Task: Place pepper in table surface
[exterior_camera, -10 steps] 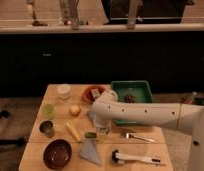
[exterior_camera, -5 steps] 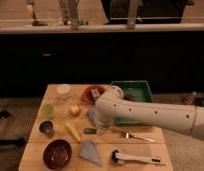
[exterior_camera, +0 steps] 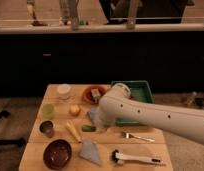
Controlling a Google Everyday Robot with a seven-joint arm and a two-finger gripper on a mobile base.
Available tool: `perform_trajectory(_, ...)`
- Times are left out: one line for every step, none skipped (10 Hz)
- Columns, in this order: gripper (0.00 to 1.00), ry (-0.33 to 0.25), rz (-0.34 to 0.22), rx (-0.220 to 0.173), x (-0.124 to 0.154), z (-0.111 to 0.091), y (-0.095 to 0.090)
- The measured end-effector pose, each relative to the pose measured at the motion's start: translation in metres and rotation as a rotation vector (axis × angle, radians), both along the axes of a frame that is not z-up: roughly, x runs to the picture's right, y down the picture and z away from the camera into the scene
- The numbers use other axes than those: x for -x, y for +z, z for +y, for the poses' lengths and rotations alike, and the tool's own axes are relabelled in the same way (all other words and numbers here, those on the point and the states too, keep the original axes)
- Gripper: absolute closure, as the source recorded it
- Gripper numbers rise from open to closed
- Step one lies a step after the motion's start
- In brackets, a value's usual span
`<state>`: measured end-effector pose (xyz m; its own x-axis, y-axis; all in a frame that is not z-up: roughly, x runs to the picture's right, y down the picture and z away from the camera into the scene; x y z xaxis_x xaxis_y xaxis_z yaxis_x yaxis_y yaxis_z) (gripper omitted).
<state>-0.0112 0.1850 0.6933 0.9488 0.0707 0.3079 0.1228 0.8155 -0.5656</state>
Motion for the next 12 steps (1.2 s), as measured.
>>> perform_trajectory(0.91,0.013,-0.009,-0.007,-0.002,-0.003,-0.005)
perform_trajectory(0.91,0.026,-0.016,-0.014,-0.004,-0.008,-0.009)
perform_trajectory(0.91,0.037,-0.015,-0.019,-0.007,-0.011,-0.01)
perform_trajectory(0.91,0.047,-0.009,-0.024,-0.012,-0.015,-0.009)
perform_trajectory(0.91,0.059,0.004,-0.026,-0.019,-0.021,-0.006)
perform_trajectory(0.91,0.071,0.018,-0.027,-0.025,-0.026,-0.002)
perform_trajectory(0.91,0.08,0.029,-0.026,-0.031,-0.031,0.002)
perform_trajectory(0.91,0.1,0.05,-0.025,-0.043,-0.038,0.008)
perform_trajectory(0.91,0.117,0.07,-0.024,-0.055,-0.045,0.013)
perform_trajectory(0.91,0.13,0.085,-0.023,-0.064,-0.049,0.017)
perform_trajectory(0.91,0.142,0.101,-0.023,-0.072,-0.052,0.02)
perform_trajectory(0.91,0.153,0.115,-0.02,-0.076,-0.055,0.024)
